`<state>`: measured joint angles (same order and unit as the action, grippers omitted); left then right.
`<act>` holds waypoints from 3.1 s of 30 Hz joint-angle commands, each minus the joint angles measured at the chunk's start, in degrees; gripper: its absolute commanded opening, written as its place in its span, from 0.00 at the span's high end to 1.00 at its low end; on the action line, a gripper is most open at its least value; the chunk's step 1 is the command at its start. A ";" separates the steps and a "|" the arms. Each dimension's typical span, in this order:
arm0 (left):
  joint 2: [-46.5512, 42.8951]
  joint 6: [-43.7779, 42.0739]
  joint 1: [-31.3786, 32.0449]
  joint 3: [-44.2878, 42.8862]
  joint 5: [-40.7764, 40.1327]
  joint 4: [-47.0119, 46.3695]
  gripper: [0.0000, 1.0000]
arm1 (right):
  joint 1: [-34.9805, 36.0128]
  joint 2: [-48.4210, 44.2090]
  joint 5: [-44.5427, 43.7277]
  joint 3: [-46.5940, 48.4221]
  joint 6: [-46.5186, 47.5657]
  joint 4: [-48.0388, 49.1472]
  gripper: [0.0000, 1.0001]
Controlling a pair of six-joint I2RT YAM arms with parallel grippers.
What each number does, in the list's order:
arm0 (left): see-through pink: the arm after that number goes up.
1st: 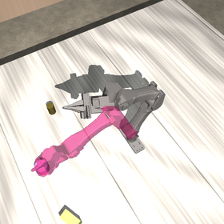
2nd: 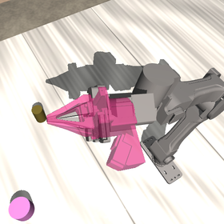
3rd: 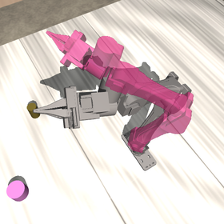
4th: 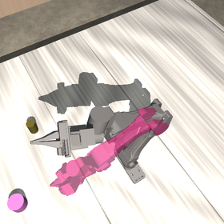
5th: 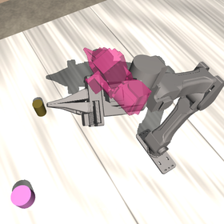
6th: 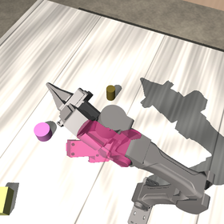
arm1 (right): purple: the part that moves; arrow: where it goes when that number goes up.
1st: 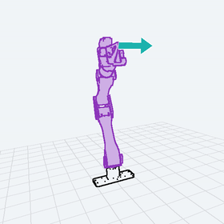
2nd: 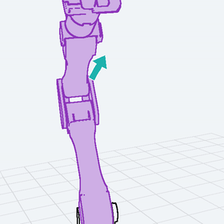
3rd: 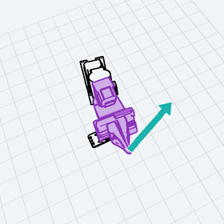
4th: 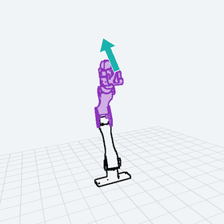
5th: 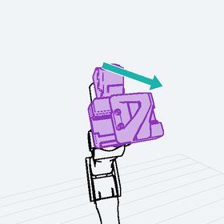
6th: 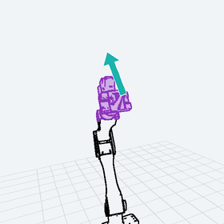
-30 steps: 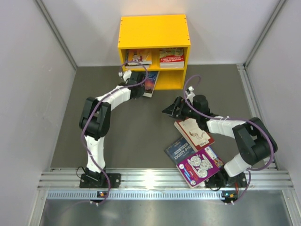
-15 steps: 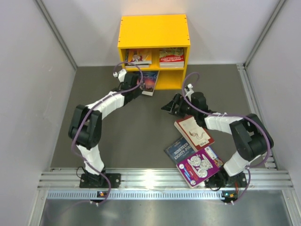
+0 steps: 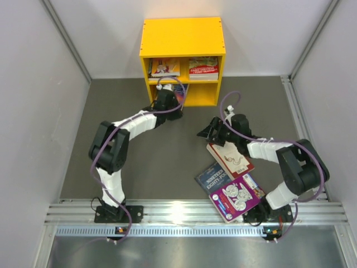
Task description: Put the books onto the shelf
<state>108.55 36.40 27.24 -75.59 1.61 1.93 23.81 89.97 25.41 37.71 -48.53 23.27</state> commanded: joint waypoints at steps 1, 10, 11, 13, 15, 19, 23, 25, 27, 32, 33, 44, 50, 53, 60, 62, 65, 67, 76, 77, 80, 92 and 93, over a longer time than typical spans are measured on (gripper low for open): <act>2.98 -3.71 2.02 -2.10 -0.20 2.99 1.00 | -2.80 -5.77 0.52 -1.32 2.83 -0.32 0.22; 7.37 -1.78 2.29 -3.42 -10.81 3.34 1.00 | -7.11 -9.90 2.45 -3.00 4.94 -3.22 0.22; 7.81 -1.51 2.29 -4.55 -12.23 3.60 1.00 | -7.46 -10.17 2.63 -3.08 5.11 -3.40 0.22; 9.30 -1.07 2.29 -5.87 -14.69 4.30 1.00 | -8.43 -10.87 3.07 -3.44 5.55 -3.93 0.22; 10.88 -0.72 2.29 -7.55 -17.94 4.48 1.00 | -9.39 -11.14 3.50 -3.61 6.08 -4.28 0.22; 13.26 -0.63 2.29 -10.62 -20.94 3.43 1.00 | -12.64 -10.96 5.87 -4.23 6.52 -4.28 0.22; 15.54 -0.19 2.29 -13.35 -23.31 1.94 1.00 | -14.14 -11.14 6.49 -4.32 7.57 -4.81 0.22; 16.51 0.51 2.20 -14.75 -25.68 1.06 1.00 | -14.67 -11.14 6.67 -4.32 7.84 -5.16 0.22; 17.04 2.61 1.94 -15.81 -27.17 0.88 1.00 | -15.02 -11.14 6.85 -4.40 8.19 -5.34 0.22; 18.18 5.95 1.50 -21.78 -30.60 2.80 1.00 | -15.73 -11.13 7.20 -4.49 9.15 -5.78 0.22; 19.06 6.13 0.97 -23.01 -31.13 4.73 1.00 | -15.81 -11.31 7.37 -4.58 9.25 -6.12 0.22; 14.17 8.68 -0.97 -21.11 -28.52 6.60 1.00 | -17.22 -15.87 7.38 -5.37 10.30 -7.97 0.22; -0.26 7.37 1.32 -4.32 -25.08 1.49 0.88 | -17.22 -22.12 2.03 -3.01 15.74 -19.53 0.18; -7.02 8.07 2.72 4.89 -19.21 1.75 0.60 | -17.66 -23.88 -6.48 -1.42 17.51 -28.61 0.06; -15.83 17.89 13.96 20.12 -8.49 -5.70 0.01 | -21.88 -17.40 -12.75 -0.28 13.91 -38.03 0.00; -14.43 20.10 18.17 21.97 -6.36 -8.86 0.02 | -22.40 -14.58 -12.32 0.51 13.64 -39.43 0.00; -11.53 23.09 22.83 22.24 -5.92 -11.42 0.01 | -22.58 -10.44 -11.61 0.96 13.38 -39.96 0.00; -9.51 25.03 24.25 22.07 -5.39 -14.05 0.01 | -22.58 -8.94 -11.17 0.70 13.03 -39.97 0.00; -2.39 27.49 28.21 17.41 -6.61 -15.91 0.01 | -22.58 -8.85 -10.12 -1.32 13.82 -39.09 0.00; -1.60 27.93 28.48 16.54 -6.70 -16.08 0.01 | -22.67 -8.76 -9.51 -1.59 13.82 -38.74 0.00; 1.74 29.51 29.62 14.87 -7.58 -16.61 0.01 | -22.58 -8.24 -8.01 -2.12 13.47 -37.33 0.00; 1.76 32.51 30.59 14.86 -15.22 -15.57 1.00 | -22.58 -8.50 -5.81 -4.05 13.73 -35.66 0.02; 0.27 31.89 30.41 14.86 -15.66 -15.04 1.00 | -22.67 -9.80 -5.55 -4.14 13.55 -35.49 0.02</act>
<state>112.09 70.11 57.87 -61.12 -9.15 -16.19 1.56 80.27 20.12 36.32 -35.57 -9.34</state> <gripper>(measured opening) 0.171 0.986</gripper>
